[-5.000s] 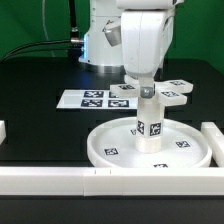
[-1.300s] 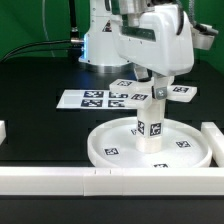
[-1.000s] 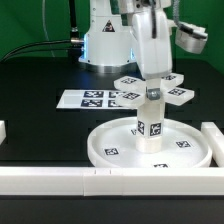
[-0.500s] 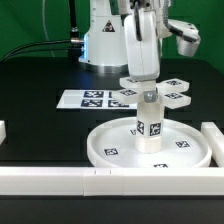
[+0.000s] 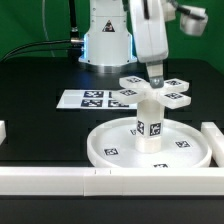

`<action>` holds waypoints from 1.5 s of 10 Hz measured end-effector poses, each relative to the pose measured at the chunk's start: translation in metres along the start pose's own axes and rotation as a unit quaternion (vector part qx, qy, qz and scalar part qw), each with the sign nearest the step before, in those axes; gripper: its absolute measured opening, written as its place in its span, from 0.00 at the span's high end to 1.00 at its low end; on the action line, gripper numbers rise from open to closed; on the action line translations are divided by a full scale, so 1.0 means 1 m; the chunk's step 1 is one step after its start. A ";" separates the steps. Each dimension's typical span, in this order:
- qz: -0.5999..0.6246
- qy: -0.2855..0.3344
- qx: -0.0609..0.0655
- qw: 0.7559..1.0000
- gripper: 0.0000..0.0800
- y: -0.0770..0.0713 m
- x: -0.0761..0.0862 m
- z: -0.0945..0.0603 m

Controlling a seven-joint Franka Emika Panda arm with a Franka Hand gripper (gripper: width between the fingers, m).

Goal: Assemble round table

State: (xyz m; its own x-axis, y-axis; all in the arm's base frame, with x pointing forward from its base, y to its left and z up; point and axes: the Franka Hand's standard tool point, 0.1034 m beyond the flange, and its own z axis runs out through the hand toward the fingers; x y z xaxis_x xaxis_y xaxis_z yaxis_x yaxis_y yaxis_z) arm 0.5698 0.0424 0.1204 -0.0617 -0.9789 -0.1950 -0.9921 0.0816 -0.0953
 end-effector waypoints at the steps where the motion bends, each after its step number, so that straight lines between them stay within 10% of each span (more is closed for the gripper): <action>1: -0.025 0.001 -0.002 1.000 0.19 0.001 0.000 0.002; 11: -0.480 -0.020 -0.022 0.877 0.19 -0.005 -0.008 -0.006; 15: -0.701 -0.015 -0.060 0.711 0.19 -0.010 -0.010 -0.009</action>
Offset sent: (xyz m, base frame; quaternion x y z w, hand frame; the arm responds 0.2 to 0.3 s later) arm 0.0096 -0.0023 0.0094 -0.0797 0.0069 -0.3547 0.9315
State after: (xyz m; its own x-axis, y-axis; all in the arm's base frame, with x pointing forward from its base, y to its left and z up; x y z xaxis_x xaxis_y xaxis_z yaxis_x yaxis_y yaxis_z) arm 0.5790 0.0496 0.1321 0.9968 -0.0788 -0.0122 -0.0797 -0.9880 -0.1323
